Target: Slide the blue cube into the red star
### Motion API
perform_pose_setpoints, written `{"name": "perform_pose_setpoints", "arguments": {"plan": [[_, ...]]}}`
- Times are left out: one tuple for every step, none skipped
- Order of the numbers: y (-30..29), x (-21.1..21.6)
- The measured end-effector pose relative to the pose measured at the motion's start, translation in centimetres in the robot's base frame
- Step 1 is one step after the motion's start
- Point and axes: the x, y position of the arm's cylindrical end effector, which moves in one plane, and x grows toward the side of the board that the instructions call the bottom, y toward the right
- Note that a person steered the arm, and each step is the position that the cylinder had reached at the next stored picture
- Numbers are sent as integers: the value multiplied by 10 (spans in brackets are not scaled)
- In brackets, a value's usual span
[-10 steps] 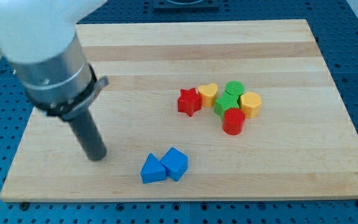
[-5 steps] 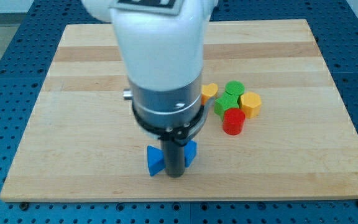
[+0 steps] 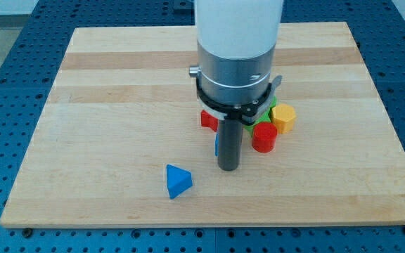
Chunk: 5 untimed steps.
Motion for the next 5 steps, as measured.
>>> {"name": "perform_pose_setpoints", "arguments": {"plan": [[17,3],[30,4],[23,-4],[0,-9],[-21,-12]]}}
